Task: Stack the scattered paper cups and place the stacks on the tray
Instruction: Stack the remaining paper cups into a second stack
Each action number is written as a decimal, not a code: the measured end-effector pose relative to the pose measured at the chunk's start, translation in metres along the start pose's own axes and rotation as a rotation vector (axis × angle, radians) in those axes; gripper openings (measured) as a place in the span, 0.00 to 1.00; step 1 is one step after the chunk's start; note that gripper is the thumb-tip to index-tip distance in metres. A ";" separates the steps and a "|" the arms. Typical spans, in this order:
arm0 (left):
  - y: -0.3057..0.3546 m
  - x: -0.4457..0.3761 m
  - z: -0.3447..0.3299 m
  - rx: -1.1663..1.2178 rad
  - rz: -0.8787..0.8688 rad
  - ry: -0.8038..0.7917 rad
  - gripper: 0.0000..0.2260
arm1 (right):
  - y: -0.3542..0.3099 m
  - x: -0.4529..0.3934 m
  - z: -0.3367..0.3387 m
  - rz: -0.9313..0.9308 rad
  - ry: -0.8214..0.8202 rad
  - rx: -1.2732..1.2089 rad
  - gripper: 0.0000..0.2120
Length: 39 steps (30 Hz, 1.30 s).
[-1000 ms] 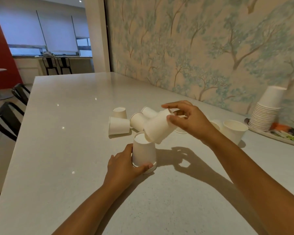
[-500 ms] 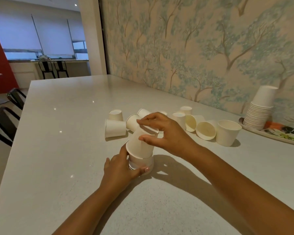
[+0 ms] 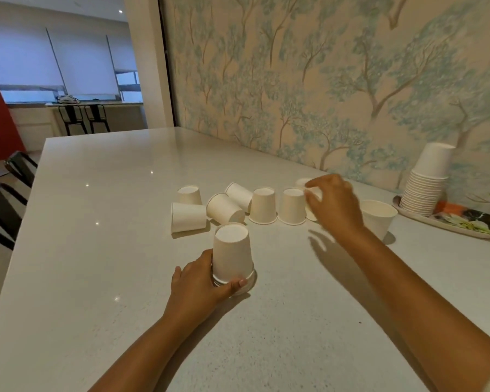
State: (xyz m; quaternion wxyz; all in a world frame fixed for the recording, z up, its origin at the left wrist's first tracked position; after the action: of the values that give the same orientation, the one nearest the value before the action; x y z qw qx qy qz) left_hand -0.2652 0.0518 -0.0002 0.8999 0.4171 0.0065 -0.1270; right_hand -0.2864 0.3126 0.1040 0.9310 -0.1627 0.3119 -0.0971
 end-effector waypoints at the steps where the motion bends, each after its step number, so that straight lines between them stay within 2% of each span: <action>1: 0.000 0.000 0.000 0.002 0.003 -0.001 0.41 | 0.020 -0.004 0.003 -0.078 0.037 0.084 0.13; 4: 0.000 -0.001 0.000 -0.002 -0.002 0.002 0.41 | 0.062 -0.010 0.008 -0.269 0.047 0.235 0.18; 7: 0.002 0.000 0.001 0.002 -0.017 0.004 0.41 | 0.083 -0.007 -0.001 -0.399 -0.108 0.382 0.25; 9: 0.002 0.000 0.001 0.002 -0.019 0.003 0.41 | 0.090 -0.003 -0.006 -0.450 -0.197 0.410 0.26; 14: 0.003 0.001 0.000 0.002 -0.026 -0.001 0.41 | 0.090 -0.003 0.000 -0.442 -0.182 0.412 0.21; 17: 0.002 0.000 0.000 -0.001 -0.020 0.002 0.41 | 0.088 -0.003 0.003 -0.433 -0.178 0.411 0.22; 20: 0.001 -0.001 0.000 -0.008 -0.026 0.008 0.41 | 0.081 -0.006 0.015 -0.401 -0.071 0.404 0.23; 23: -0.001 -0.001 0.000 -0.006 -0.021 0.008 0.41 | 0.058 -0.008 0.028 -0.343 0.077 0.295 0.20; 26: -0.002 -0.002 -0.001 0.003 -0.016 0.008 0.40 | 0.018 -0.005 0.031 -0.182 0.163 0.097 0.17; 28: -0.003 -0.002 -0.001 0.012 -0.014 0.014 0.40 | -0.013 0.001 0.023 -0.085 0.114 -0.239 0.14; 31: -0.004 -0.002 -0.001 0.007 -0.030 0.022 0.41 | -0.055 0.020 0.005 -0.063 0.001 -0.656 0.11; 35: -0.004 -0.004 -0.001 -0.026 -0.028 0.034 0.41 | -0.080 0.047 -0.010 -0.041 -0.001 -0.845 0.03; 37: -0.004 -0.004 -0.001 -0.027 -0.024 0.031 0.41 | -0.083 0.049 -0.011 0.010 -0.016 -0.854 0.04; 39: -0.004 -0.004 -0.001 -0.018 -0.030 0.025 0.40 | -0.083 0.043 -0.015 0.023 -0.140 -0.849 0.07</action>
State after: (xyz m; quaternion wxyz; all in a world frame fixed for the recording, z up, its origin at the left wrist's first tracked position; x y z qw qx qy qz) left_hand -0.2701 0.0512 -0.0037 0.9014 0.4105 0.0249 -0.1350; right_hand -0.2682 0.2200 0.0991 0.8014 -0.5339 0.2623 0.0616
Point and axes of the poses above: each hand's wrist, its own x-axis away from the middle knuckle, its own z-axis out of the back of the hand, y = z × x, the point moved 6 cm from there along -x, towards the middle knuckle, and after that the axes turned 4 degrees about x, right-handed, at the moved point
